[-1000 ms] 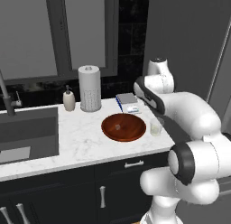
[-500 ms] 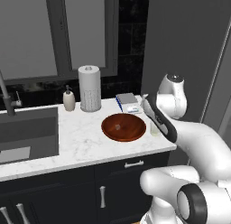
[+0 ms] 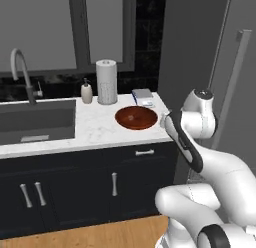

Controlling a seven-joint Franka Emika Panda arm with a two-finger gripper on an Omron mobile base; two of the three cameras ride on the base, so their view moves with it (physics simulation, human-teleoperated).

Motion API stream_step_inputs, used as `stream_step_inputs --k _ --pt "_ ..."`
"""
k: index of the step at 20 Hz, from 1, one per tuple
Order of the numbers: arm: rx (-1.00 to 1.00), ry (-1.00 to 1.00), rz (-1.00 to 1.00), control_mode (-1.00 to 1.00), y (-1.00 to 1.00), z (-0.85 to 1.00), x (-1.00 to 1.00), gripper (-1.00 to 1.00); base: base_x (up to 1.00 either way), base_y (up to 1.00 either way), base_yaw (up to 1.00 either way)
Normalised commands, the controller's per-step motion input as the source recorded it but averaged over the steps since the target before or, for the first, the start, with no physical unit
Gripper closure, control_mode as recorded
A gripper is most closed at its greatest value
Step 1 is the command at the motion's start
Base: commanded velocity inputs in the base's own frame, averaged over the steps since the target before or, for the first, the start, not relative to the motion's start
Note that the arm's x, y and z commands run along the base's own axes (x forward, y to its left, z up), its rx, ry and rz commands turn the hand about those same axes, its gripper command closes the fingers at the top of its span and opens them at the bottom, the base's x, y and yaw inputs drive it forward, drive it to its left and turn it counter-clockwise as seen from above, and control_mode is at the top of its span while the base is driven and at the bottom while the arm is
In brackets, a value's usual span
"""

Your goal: Grab a lemon wedge from the fridge and one ice cube from the ice bowl, and put them in the glass of lemonade.

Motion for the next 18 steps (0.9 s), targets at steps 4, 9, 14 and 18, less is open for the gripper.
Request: stream_step_inputs --k 4,9,14,18 --pt "0.00 0.00 0.00 1.00 0.00 0.00 0.00 -1.00 -0.86 -0.43 0.02" --pt "0.00 0.00 0.00 1.00 0.00 0.00 0.00 -1.00 -0.34 -0.80 0.00" --pt "0.00 0.00 0.00 1.00 0.00 0.00 0.00 -1.00 0.00 -0.72 0.06" --pt "0.00 0.00 0.00 1.00 0.00 0.00 0.00 -1.00 -0.14 -0.14 0.04"
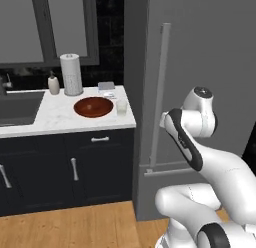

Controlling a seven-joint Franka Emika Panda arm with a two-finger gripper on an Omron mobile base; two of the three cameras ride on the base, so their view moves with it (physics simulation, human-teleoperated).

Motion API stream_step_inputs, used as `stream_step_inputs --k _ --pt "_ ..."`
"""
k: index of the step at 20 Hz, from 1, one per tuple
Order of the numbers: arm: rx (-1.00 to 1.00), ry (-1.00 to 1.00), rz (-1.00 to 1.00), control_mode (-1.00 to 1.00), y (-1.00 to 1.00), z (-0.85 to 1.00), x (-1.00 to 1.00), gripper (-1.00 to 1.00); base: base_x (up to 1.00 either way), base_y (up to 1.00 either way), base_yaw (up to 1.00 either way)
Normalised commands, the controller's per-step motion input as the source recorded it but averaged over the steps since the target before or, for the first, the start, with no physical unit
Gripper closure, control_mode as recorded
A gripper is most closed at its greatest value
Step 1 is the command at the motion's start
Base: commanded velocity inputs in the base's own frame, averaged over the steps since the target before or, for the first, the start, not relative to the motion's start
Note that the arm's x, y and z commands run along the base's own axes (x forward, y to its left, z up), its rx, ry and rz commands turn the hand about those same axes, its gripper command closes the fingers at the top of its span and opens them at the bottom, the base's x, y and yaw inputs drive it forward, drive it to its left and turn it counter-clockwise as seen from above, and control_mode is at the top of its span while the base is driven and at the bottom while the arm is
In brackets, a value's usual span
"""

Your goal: Grab a lemon wedge from the fridge and one ice cube from the ice bowl, and put them in the glass of lemonade.

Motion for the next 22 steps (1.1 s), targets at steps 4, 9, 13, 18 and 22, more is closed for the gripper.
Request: stream_step_inputs --k 4,9,13,18,22 --pt "0.00 0.00 0.00 1.00 0.00 0.00 0.00 -1.00 -0.59 0.00 0.00" --pt "0.00 0.00 0.00 1.00 0.00 0.00 0.00 -1.00 -0.61 0.00 0.00" --pt "0.00 0.00 0.00 1.00 0.00 0.00 0.00 -1.00 -0.01 0.00 0.00" --pt "0.00 0.00 0.00 1.00 0.00 0.00 0.00 -1.00 0.00 0.00 0.00" --pt "0.00 0.00 0.00 1.00 0.00 0.00 0.00 -1.00 0.00 -0.01 0.00"
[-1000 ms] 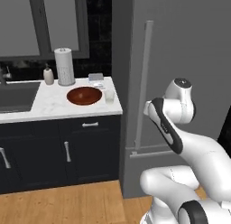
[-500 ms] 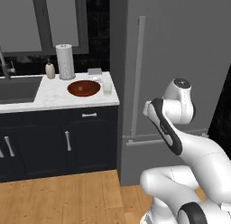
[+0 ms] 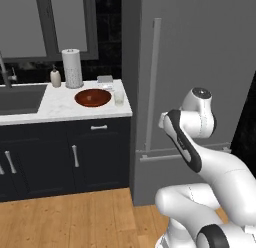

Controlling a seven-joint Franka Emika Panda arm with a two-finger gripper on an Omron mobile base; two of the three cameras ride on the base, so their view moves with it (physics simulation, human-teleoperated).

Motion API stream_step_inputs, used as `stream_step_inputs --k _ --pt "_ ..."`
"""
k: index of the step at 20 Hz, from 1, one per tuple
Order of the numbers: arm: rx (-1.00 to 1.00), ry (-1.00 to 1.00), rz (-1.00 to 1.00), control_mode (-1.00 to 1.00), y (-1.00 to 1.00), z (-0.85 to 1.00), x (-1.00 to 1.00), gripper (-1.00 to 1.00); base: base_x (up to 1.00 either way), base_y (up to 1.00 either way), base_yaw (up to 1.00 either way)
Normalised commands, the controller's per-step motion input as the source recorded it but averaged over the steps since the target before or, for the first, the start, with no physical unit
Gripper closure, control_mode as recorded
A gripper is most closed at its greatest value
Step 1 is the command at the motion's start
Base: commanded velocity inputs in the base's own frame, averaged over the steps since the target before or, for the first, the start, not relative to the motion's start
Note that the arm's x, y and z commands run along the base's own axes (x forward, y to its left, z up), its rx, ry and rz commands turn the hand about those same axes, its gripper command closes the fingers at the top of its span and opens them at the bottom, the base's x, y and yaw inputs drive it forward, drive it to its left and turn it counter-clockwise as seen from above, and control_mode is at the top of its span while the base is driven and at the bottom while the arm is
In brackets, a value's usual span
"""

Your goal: Grab a lemon wedge from the fridge and one ice cube from the ice bowl, and put them in the glass of lemonade.

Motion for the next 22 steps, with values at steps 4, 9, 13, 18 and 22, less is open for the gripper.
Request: stream_step_inputs --k 4,9,13,18,22 --pt "0.00 0.00 0.00 1.00 0.00 0.00 0.00 -1.00 0.00 -0.03 0.00" --pt "0.00 0.00 0.00 1.00 0.00 0.00 0.00 -1.00 0.00 0.00 0.00" --pt "0.00 0.00 0.00 1.00 0.00 0.00 0.00 -1.00 0.00 -0.04 0.00" --pt "0.00 0.00 0.00 1.00 0.00 0.00 0.00 -1.00 0.00 -0.25 0.00" --pt "0.00 0.00 0.00 1.00 0.00 0.00 0.00 -1.00 0.00 -0.40 0.00"
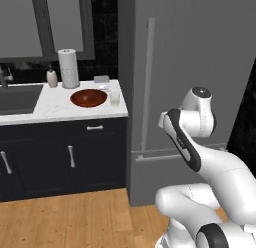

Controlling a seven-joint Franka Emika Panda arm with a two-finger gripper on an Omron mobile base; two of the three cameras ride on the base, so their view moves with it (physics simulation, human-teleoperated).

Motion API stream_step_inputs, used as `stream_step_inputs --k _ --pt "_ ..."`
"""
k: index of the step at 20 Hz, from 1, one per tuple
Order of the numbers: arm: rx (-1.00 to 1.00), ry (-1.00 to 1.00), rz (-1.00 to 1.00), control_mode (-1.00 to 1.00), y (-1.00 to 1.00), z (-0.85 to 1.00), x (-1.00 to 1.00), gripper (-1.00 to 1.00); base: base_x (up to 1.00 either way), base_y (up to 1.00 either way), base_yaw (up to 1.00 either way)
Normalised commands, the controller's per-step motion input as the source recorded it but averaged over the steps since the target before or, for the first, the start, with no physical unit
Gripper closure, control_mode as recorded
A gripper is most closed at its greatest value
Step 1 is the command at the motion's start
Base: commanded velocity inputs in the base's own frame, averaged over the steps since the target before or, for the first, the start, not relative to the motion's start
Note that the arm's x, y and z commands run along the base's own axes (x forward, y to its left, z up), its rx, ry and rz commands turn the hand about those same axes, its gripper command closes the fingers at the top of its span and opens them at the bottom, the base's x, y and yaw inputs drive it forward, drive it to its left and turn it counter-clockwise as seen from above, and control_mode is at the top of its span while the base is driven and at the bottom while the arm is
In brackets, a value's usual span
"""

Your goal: Grab a lemon wedge from the fridge and one ice cube from the ice bowl, and put them in the glass of lemonade.

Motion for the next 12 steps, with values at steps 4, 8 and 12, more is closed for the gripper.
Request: stream_step_inputs --k 4,8,12 --pt "0.00 0.00 0.00 1.00 0.00 0.00 0.00 -1.00 -0.01 -0.20 0.00" --pt "0.00 0.00 0.00 1.00 0.00 0.00 0.00 -1.00 0.00 -0.03 0.00" --pt "0.00 0.00 0.00 1.00 0.00 0.00 0.00 -1.00 -0.20 0.00 0.00"
